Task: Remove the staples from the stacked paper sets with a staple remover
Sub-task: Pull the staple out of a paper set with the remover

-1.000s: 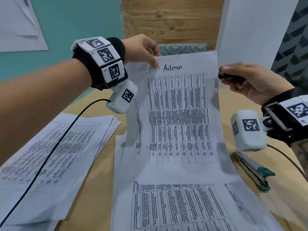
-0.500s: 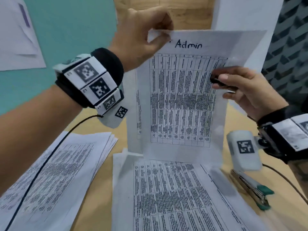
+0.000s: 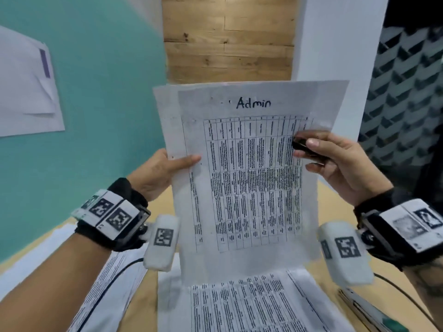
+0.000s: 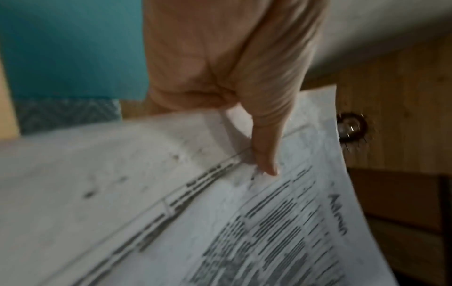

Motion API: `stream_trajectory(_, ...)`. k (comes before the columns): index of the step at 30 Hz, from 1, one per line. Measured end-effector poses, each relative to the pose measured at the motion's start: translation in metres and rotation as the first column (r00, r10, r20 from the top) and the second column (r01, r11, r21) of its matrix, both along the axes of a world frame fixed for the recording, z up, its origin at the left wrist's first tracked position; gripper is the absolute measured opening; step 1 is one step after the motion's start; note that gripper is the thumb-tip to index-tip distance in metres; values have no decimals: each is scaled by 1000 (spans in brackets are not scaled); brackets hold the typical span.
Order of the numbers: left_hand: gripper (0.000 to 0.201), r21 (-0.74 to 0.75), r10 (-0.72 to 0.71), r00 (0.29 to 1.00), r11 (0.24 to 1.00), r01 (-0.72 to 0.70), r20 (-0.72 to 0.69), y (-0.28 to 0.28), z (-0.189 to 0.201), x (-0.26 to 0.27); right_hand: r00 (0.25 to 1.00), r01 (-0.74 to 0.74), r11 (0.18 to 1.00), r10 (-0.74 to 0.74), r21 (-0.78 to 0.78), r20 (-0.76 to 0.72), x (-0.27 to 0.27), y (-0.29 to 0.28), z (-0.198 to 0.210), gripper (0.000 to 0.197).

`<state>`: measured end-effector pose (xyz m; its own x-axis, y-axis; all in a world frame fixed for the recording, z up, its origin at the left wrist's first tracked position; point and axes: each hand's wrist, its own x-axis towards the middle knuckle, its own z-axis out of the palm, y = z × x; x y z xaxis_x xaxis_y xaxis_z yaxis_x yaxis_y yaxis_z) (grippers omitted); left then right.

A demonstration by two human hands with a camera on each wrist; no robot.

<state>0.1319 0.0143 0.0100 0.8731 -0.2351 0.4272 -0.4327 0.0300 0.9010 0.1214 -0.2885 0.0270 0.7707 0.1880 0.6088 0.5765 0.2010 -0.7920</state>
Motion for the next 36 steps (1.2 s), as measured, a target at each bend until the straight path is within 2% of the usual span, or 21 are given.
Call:
stream_trajectory(3, 65, -50, 170, 977, 985, -165, 131, -3, 14, 1, 995, 5, 999, -9, 42, 101, 1, 5, 5, 50)
stream_trajectory(4, 54, -39, 231, 957, 973, -228, 173, -2, 21, -1, 991, 0, 999, -6, 50, 131, 0, 5, 8, 49)
stream_trajectory(6, 17, 24, 306, 916, 946, -322, 259, 2, 30, -11, 985, -26, 999, 18, 46, 171, -6, 1, 11, 48)
stream_trajectory(7, 11, 65, 320, 900, 933, -354, 297, 0, 33, -20, 983, -46, 999, 40, 29, 180, -11, -2, 11, 48)
stream_trajectory(9, 12, 153, 294, 882, 916, -370, 369, 3, 29, -34, 982, -89, 996, 92, -24, 162, -20, -10, 3, 50)
stream_trajectory(11, 17, 190, 220, 914, 936, -296, 341, 4, 16, -51, 984, -134, 985, 145, -105, 100, -31, -18, -12, 54)
stream_trajectory(13, 54, 291, 152, 936, 924, -248, 316, 11, -1, -61, 984, -172, 966, 176, -192, 5, -40, -23, -30, 58)
stream_trajectory(14, 64, 349, 131, 950, 908, -230, 283, 15, -10, -64, 981, -193, 955, 186, -225, -53, -43, -24, -39, 58)
stream_trajectory(15, 65, 365, 91, 972, 916, -167, 217, 20, -19, -65, 976, -210, 947, 188, -245, -111, -46, -24, -47, 59)
stream_trajectory(17, 61, 260, -22, 998, 966, 8, 50, 27, -35, -62, 965, -222, 939, 174, -263, -195, -49, -22, -59, 66)
stream_trajectory(18, 58, 214, -42, 999, 976, 43, -10, 27, -41, -60, 962, -215, 942, 158, -259, -222, -49, -20, -63, 68)
stream_trajectory(22, 61, 113, -6, 997, 994, 14, -72, 17, -59, -58, 945, -144, 972, 80, -184, -316, -45, -14, -76, 72)
stream_trajectory(26, 65, 23, 79, 994, 997, -78, -70, 12, -80, -56, 911, -144, 977, 68, -159, -406, -42, -9, -88, 73)
stream_trajectory(29, 69, 72, -20, 999, 997, 22, -31, 13, -85, -61, 881, -163, 981, 96, -107, -463, -40, -12, -90, 74)
stream_trajectory(31, 75, 250, -179, 983, 950, 186, -50, 17, -78, -68, 873, -157, 984, 100, -80, -478, -41, -15, -85, 74)
stream_trajectory(32, 75, 377, -232, 968, 891, 251, -97, 17, -74, -72, 878, -145, 986, 89, -85, -470, -42, -18, -82, 74)
stream_trajectory(34, 68, 588, -250, 950, 746, 313, -188, 14, -67, -77, 903, -122, 987, 65, -107, -426, -44, -21, -77, 72)
stream_trajectory(36, 60, 636, -252, 935, 686, 354, -249, 7, -63, -79, 923, -92, 990, 45, -106, -382, -47, -23, -74, 70)
